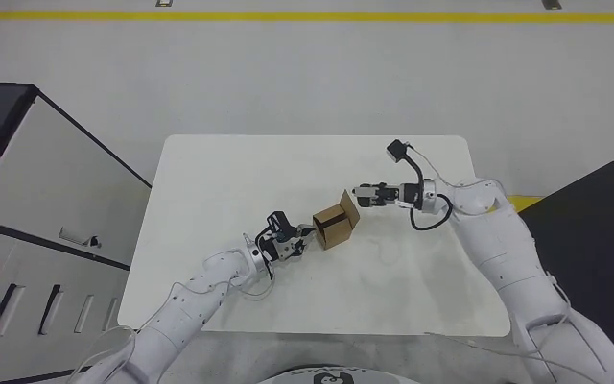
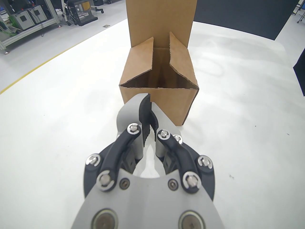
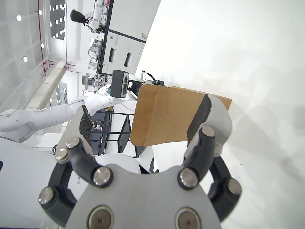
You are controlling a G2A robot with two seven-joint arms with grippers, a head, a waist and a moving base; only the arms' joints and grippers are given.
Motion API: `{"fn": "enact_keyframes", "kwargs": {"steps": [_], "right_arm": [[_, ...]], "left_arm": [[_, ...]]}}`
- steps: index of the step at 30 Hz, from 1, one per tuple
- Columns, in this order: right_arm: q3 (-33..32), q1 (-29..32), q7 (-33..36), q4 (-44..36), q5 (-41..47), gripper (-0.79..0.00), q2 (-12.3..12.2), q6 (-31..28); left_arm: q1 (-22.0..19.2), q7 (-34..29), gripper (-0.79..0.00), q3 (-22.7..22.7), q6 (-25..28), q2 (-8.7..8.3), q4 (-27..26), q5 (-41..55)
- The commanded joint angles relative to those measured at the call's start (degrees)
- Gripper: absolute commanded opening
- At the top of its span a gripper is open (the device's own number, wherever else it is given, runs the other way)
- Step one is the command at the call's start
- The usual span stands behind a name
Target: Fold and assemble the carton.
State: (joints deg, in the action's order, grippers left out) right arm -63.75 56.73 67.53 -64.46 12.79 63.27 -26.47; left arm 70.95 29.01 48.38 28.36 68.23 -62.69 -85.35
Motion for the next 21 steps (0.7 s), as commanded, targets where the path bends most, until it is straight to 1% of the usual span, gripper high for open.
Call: {"fn": "enact_keyframes", "kwargs": {"steps": [1,6,7,10,11,14,21], "right_arm": [[-1.2,-0.1,1.4,-0.4,0.3,0.0,-0.4,0.1],[-2.0,-1.5,7.2,-1.4,-1.2,0.0,-1.3,1.7],[-2.0,-1.8,7.6,-1.4,-2.4,-0.074,-1.4,2.0],[-1.3,-2.8,8.4,-1.8,-4.6,-0.397,-1.5,2.9],[-1.0,-3.2,8.2,-1.8,-5.7,-0.471,-1.6,3.0],[0.1,-4.1,7.7,-2.2,-8.7,-0.505,-1.5,3.4],[3.6,-6.1,8.1,-3.9,-13.8,-0.539,-1.2,3.9]], "left_arm": [[0.0,0.0,-0.785,0.0,0.0,0.0,0.0,0.0],[0.0,0.0,-0.785,0.0,0.0,0.0,0.0,0.0],[0.0,0.0,-0.785,0.0,0.0,0.0,0.0,0.0],[0.0,0.0,-0.785,0.0,0.0,0.0,0.0,0.0],[0.0,0.0,-0.785,0.0,0.0,0.0,0.0,0.0],[0.0,0.0,-0.785,0.0,0.0,0.0,0.0,0.0],[0.0,0.0,-0.785,0.0,0.0,0.0,0.0,0.0]]}}
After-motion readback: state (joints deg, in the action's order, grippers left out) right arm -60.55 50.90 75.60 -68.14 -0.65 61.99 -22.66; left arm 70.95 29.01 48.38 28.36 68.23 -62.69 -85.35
